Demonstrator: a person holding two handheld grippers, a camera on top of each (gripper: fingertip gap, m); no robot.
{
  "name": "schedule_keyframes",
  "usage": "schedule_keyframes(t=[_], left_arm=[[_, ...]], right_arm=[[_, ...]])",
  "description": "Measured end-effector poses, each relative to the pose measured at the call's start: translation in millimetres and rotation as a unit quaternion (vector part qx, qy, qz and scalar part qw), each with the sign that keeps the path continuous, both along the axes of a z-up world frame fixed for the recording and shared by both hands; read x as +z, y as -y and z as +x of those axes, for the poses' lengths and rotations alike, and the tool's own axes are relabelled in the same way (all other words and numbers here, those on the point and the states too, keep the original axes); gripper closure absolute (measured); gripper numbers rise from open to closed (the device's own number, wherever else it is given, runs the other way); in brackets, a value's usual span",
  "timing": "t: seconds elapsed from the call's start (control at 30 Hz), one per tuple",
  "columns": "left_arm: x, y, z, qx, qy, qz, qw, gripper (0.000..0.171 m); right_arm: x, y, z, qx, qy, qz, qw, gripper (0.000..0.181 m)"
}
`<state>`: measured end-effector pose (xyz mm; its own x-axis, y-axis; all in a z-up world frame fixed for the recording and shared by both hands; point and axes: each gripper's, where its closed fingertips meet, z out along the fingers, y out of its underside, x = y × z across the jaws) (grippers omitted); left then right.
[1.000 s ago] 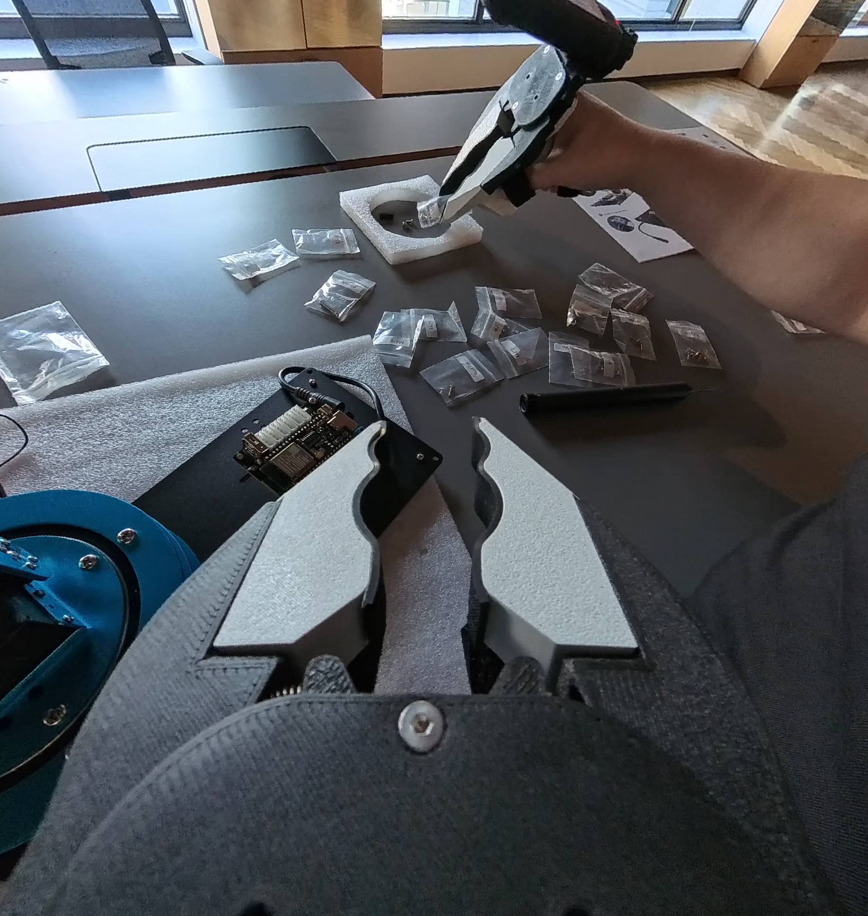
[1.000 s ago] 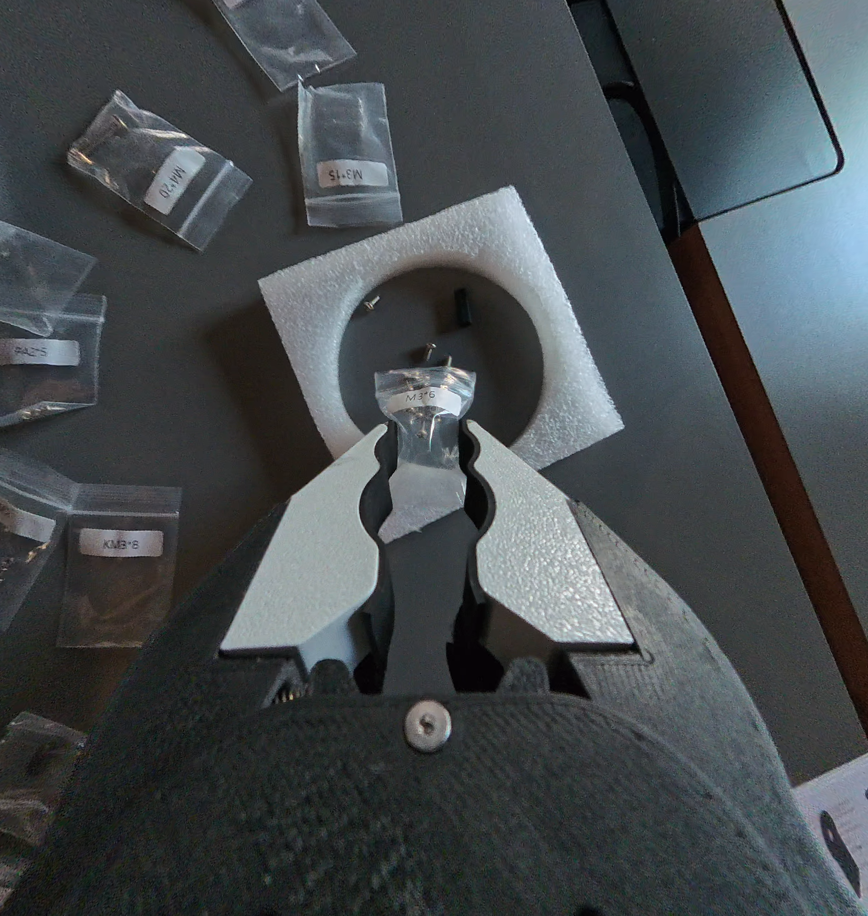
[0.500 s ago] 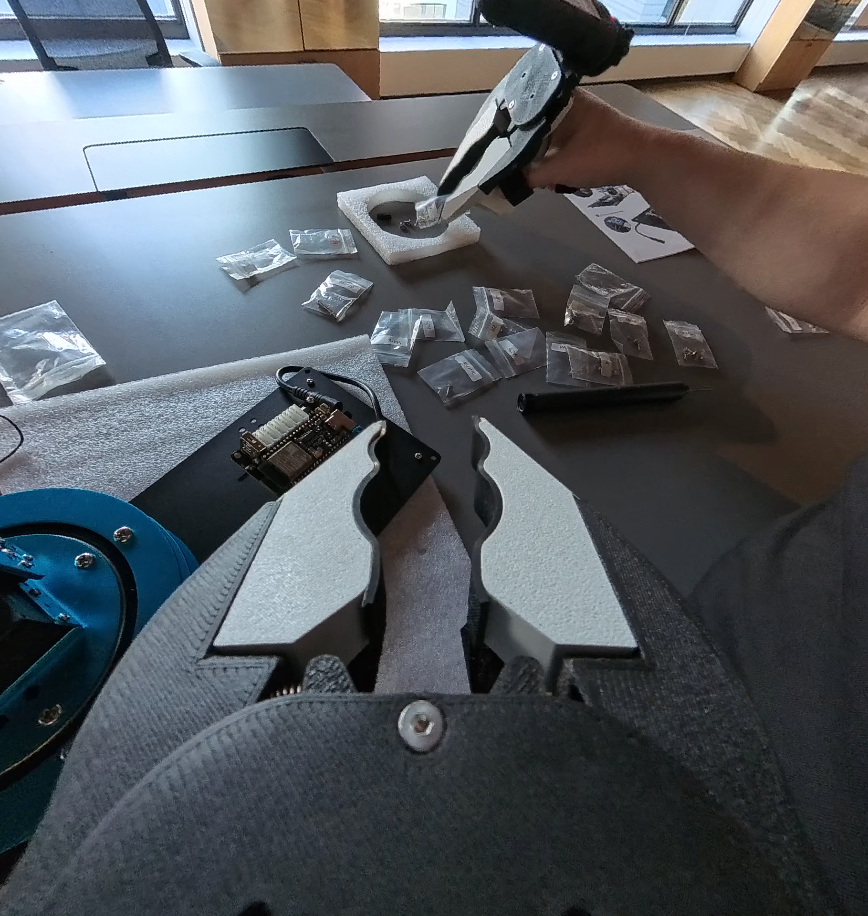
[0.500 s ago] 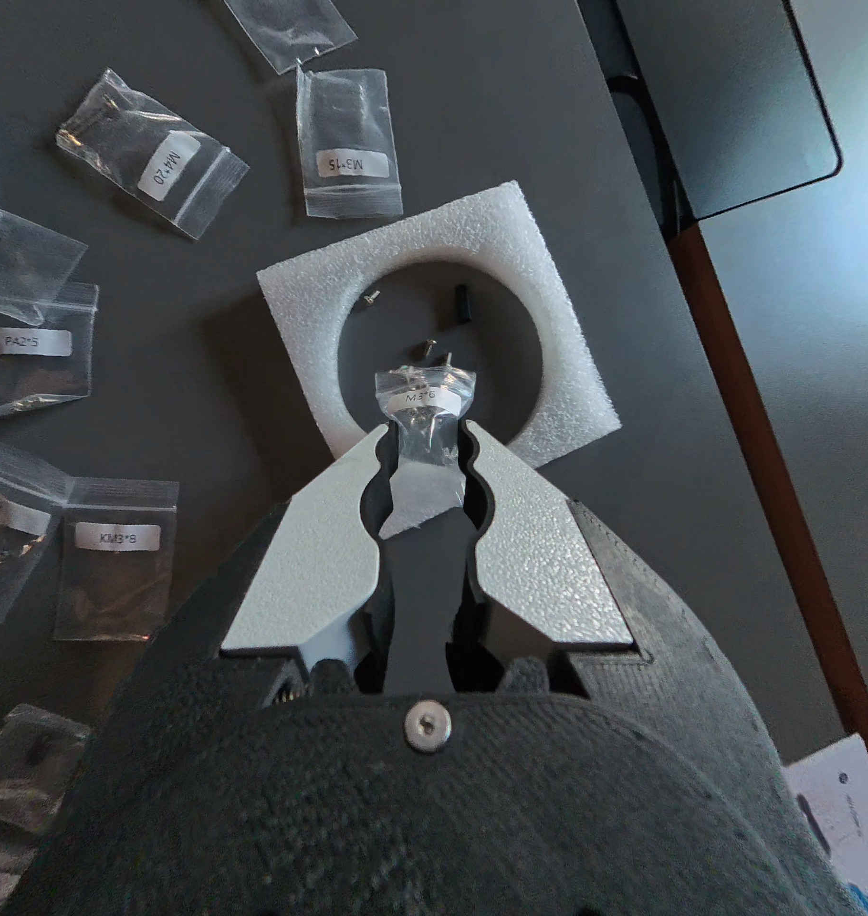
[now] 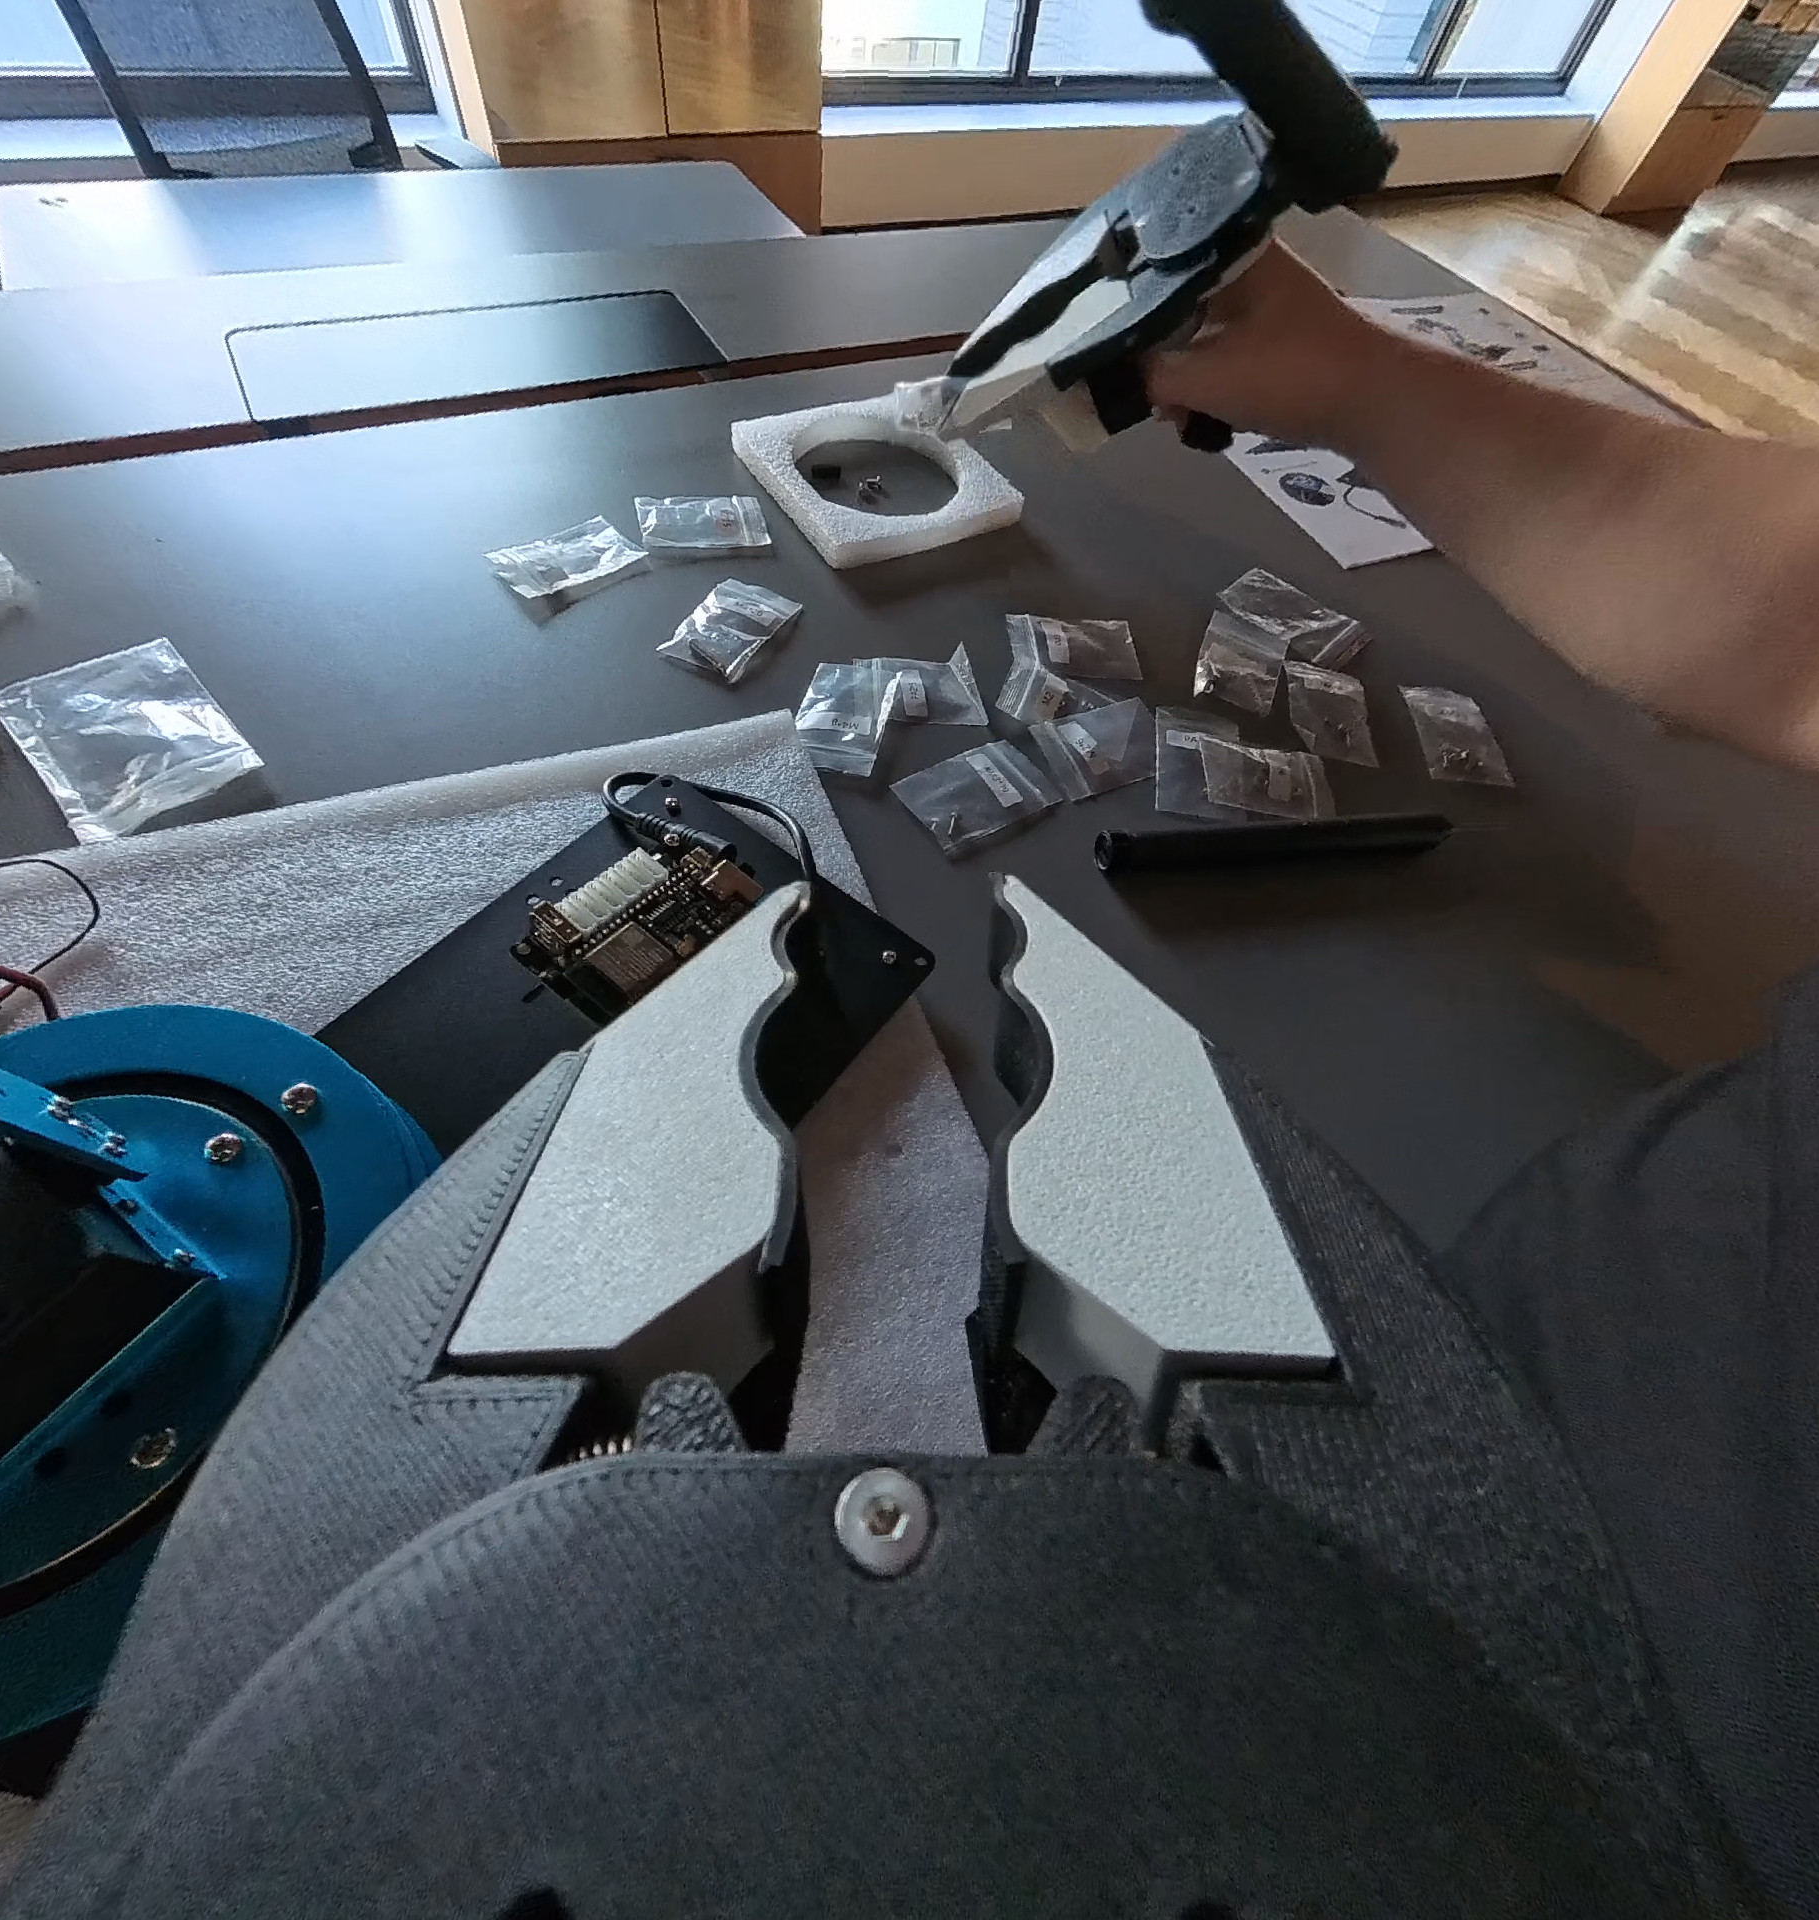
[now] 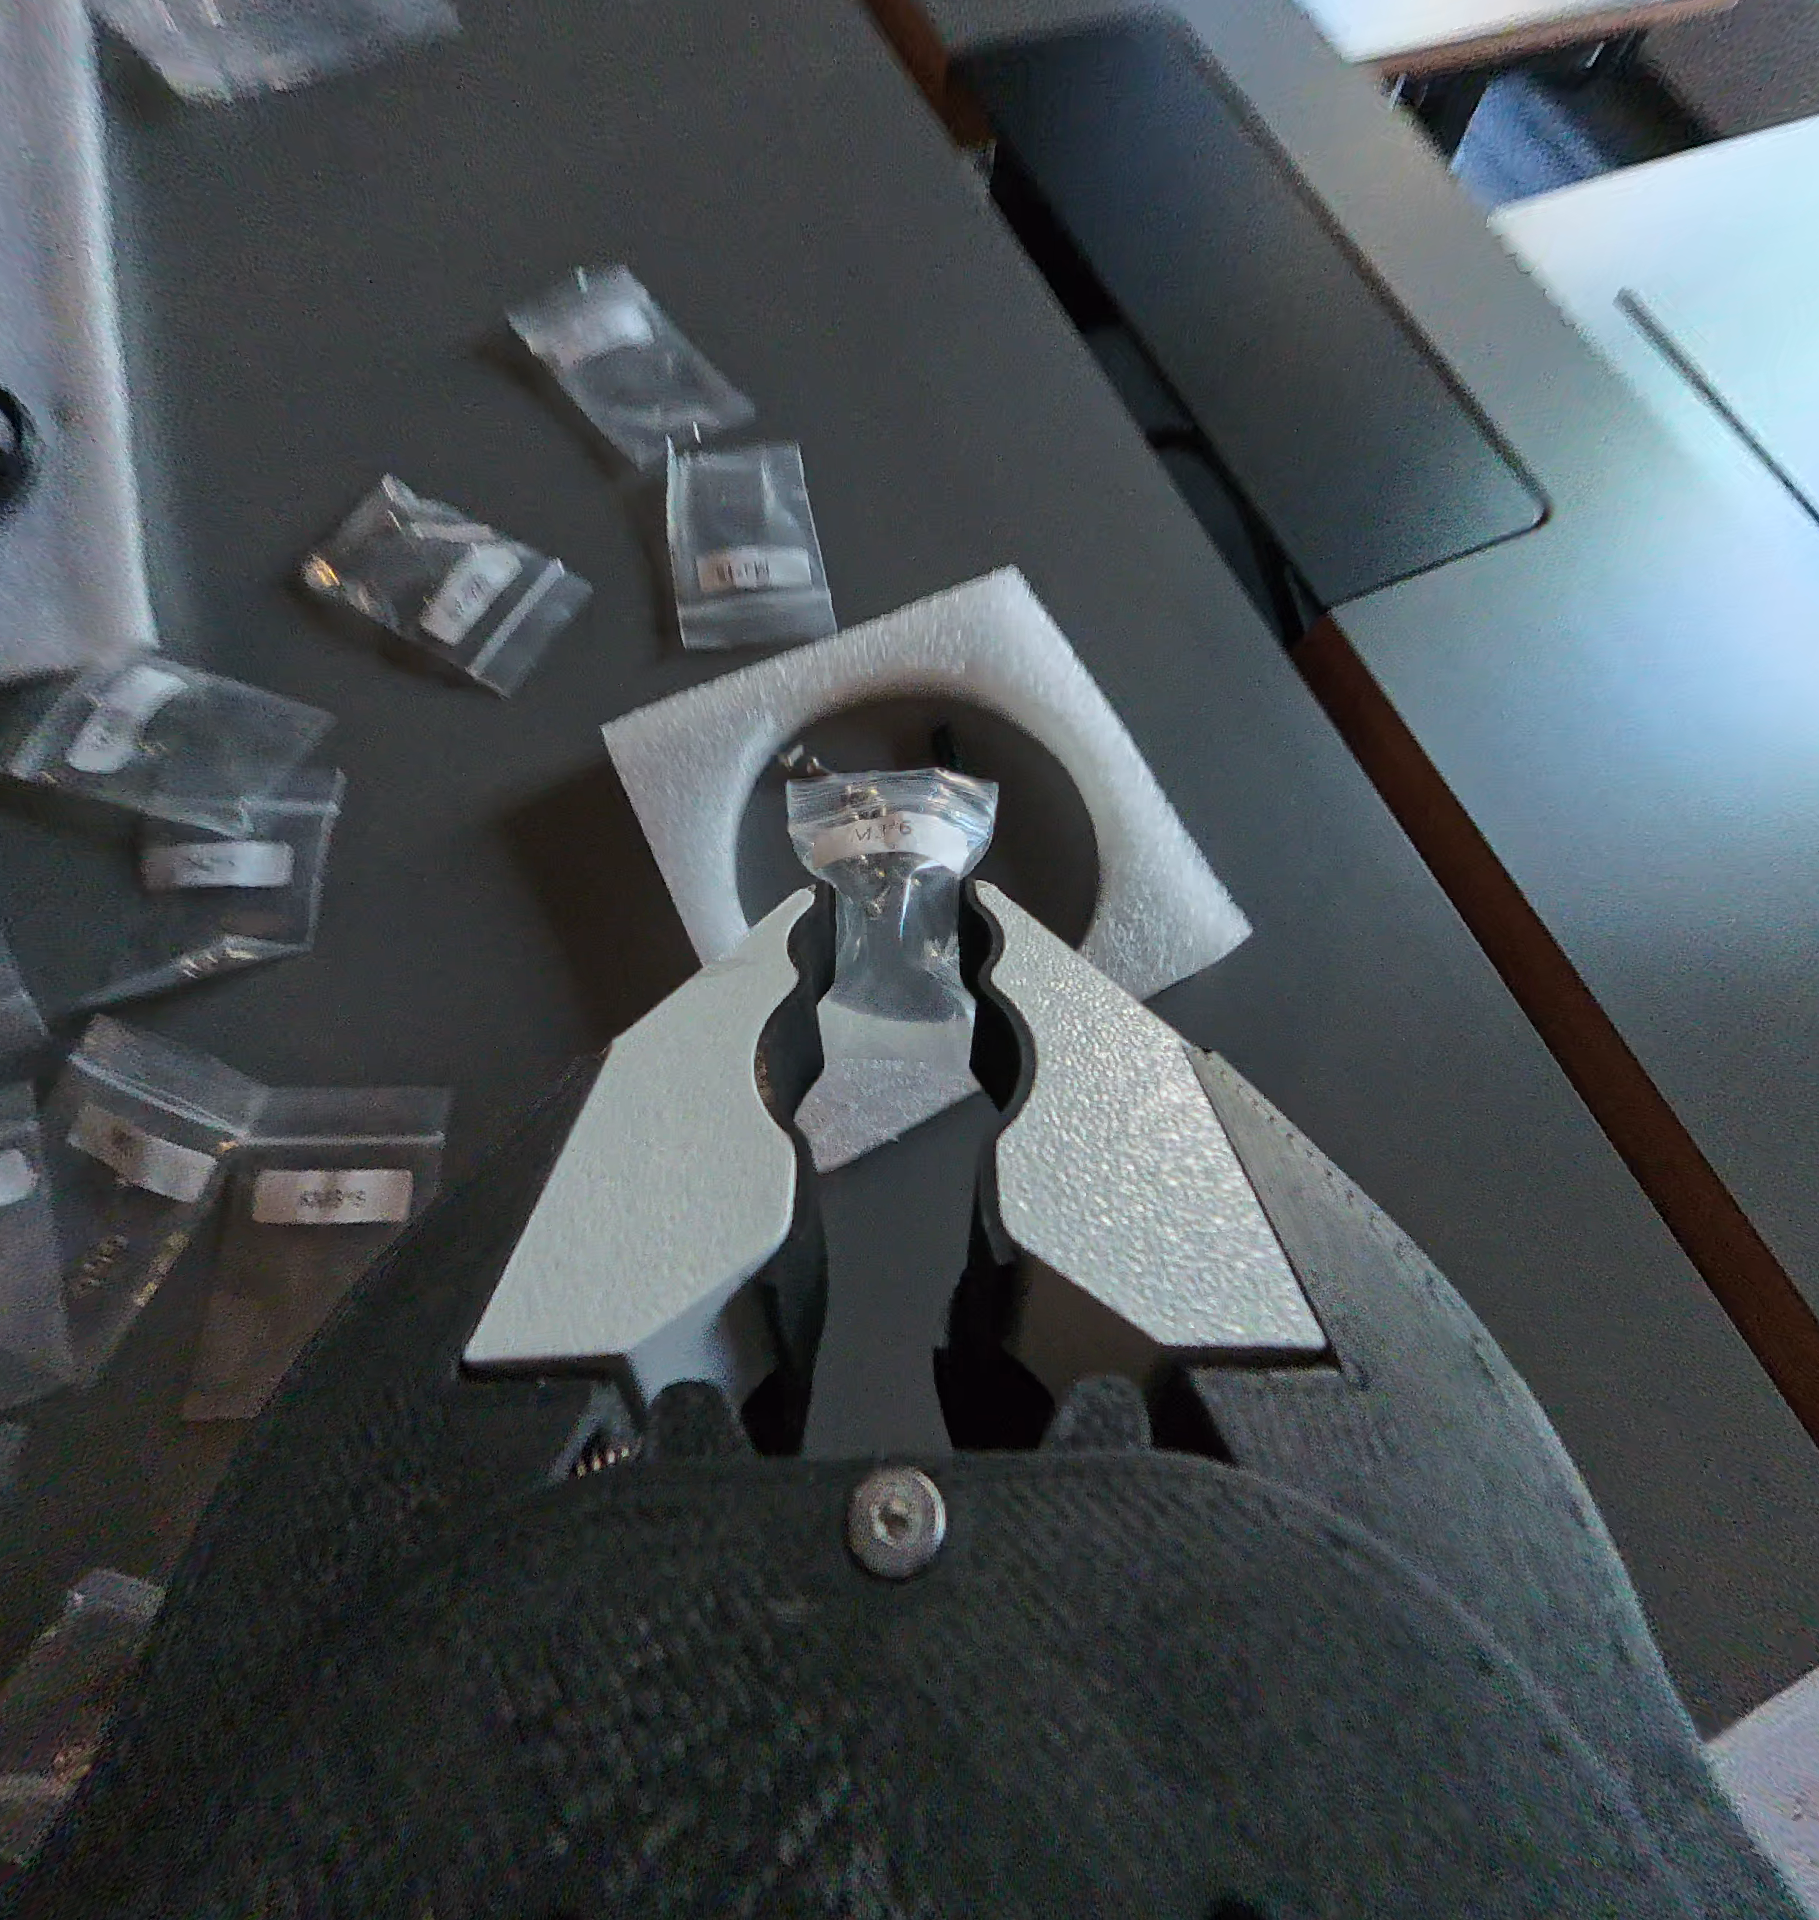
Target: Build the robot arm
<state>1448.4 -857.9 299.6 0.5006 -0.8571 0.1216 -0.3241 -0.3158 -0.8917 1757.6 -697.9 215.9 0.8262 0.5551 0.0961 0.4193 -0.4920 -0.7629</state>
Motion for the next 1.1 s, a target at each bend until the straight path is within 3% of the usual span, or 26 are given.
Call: schedule_keyframes(t=[0.13,0.3,0.47,0.6,0.7,1.1], left_arm=[[7,0,3,-0.004,-0.004,0.012,1.000,0.141],[20,5,11,-0.017,-0.008,0.036,0.999,0.141],[28,14,22,-0.034,0.004,0.044,0.998,0.142],[32,26,25,-0.048,0.001,0.055,0.997,0.142],[33,33,23,-0.046,0.004,0.058,0.997,0.142],[37,69,28,0.029,0.021,0.063,0.997,0.142]], right_arm=[[41,7,-1,-0.024,-0.078,0.100,0.992,0.159],[87,40,-1,-0.054,-0.176,0.208,0.961,0.160],[98,66,5,-0.088,-0.237,0.251,0.934,0.160],[99,77,12,-0.098,-0.238,0.253,0.933,0.160],[81,80,22,-0.104,-0.164,0.238,0.952,0.160],[-21,104,29,-0.033,-0.063,0.044,0.996,0.154]])
